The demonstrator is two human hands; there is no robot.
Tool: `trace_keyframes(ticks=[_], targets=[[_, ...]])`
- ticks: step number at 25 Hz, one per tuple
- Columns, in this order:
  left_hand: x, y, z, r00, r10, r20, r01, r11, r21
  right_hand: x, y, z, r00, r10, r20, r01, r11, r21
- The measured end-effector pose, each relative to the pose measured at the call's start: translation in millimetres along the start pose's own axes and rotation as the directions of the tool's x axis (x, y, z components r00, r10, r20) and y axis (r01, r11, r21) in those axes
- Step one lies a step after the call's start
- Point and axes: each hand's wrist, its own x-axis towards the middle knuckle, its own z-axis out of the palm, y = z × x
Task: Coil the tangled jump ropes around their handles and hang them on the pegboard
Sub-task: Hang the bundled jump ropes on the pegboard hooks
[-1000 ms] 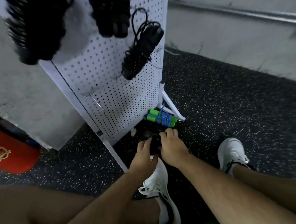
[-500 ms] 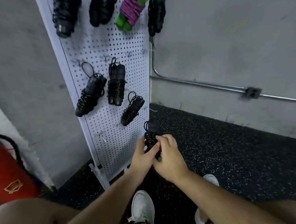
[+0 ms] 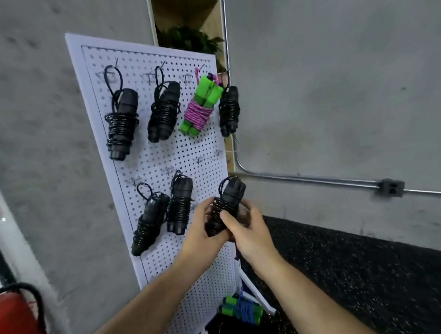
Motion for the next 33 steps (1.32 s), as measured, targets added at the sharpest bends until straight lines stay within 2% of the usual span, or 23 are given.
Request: trace_keyframes(ticks=[5, 8, 13, 15, 19, 23, 28, 33], targets=[[27, 5, -7, 0.988, 0.134, -0.079, -0.11, 0.961, 0.254, 35, -12, 15, 0.999, 0.023, -0.022, -0.02, 0.991, 0.135], [39, 7, -7, 0.978, 0.198, -0.063, -0.163, 0.921, 0.354, 53, -13, 19, 0.997, 0.08, 0.007, -0.079, 0.964, 0.255], [56, 6, -8, 0.955, 0.296, 0.001, -0.266, 0.857, 0.442, 76, -6, 9, 0.988, 0.151, 0.033, -0.146, 0.848, 0.51], [61, 7, -7, 0.961, 0.276, 0.023, -0.258, 0.86, 0.439, 83, -4, 8, 0.985, 0.17, 0.033, -0.164, 0.848, 0.504], [77, 10, -13, 0.986, 0.169, -0.001, -0.148, 0.866, 0.478, 92, -6, 18, 0.989, 0.15, -0.015, -0.134, 0.921, 0.365], [90, 9, -16, 0.991, 0.135, 0.001, -0.117, 0.854, 0.508, 103, 0, 20, 0.987, 0.132, -0.091, -0.106, 0.963, 0.247], [96, 6, -17, 0.987, 0.155, -0.034, -0.115, 0.847, 0.519, 120, 6, 31, 0.99, 0.075, -0.121, -0.043, 0.967, 0.251], [111, 6, -21, 0.989, 0.146, -0.032, -0.109, 0.851, 0.513, 134, 9, 42, 0.986, 0.08, -0.148, -0.034, 0.956, 0.292]])
